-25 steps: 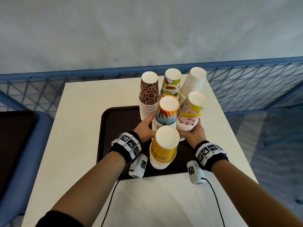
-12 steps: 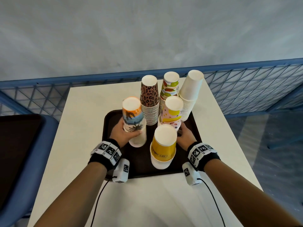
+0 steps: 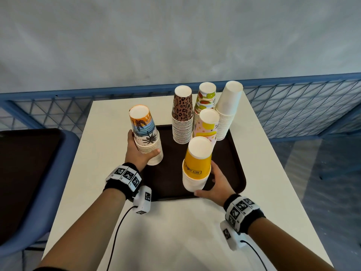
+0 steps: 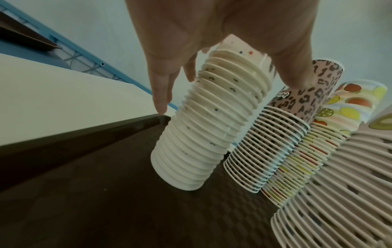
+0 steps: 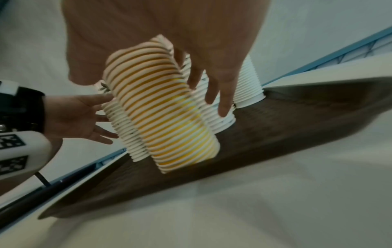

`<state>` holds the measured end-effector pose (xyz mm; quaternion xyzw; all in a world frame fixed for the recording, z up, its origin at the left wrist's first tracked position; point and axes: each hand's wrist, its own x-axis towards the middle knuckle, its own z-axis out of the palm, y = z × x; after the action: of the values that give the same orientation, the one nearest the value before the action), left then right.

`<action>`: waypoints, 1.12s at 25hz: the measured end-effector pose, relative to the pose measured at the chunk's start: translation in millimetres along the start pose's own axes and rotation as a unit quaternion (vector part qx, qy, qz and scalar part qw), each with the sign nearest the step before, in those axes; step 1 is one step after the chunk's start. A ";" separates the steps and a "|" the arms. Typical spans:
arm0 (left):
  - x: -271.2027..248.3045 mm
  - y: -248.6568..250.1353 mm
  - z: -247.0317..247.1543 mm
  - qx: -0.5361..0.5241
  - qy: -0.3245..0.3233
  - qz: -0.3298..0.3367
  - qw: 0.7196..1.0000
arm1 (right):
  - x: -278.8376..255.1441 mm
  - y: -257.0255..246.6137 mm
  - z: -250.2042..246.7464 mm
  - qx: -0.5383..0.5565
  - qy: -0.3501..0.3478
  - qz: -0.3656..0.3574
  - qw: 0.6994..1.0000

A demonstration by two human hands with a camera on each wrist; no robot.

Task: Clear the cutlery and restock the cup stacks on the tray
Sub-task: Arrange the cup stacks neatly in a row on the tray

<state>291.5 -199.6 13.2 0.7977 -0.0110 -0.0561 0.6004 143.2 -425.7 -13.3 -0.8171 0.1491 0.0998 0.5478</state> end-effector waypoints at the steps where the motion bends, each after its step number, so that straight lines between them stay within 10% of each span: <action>1: -0.6 3.2 1.3 -0.005 0.013 0.005 1.000 | 0.9 -5.8 8.2 0.040 0.027 -0.003 0.999; 15: 1.1 10.8 3.7 0.052 0.071 -0.066 0.994 | 16.1 1.7 -26.9 0.052 0.258 0.024 0.964; 28: 5.5 4.7 5.9 0.064 0.077 -0.074 0.992 | 55.5 0.7 -52.7 0.027 0.302 0.050 0.952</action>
<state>296.6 -207.0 15.7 0.8349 0.0905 -0.0383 0.5416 194.8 -482.1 -12.0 -0.7852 0.3510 -0.1283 0.4937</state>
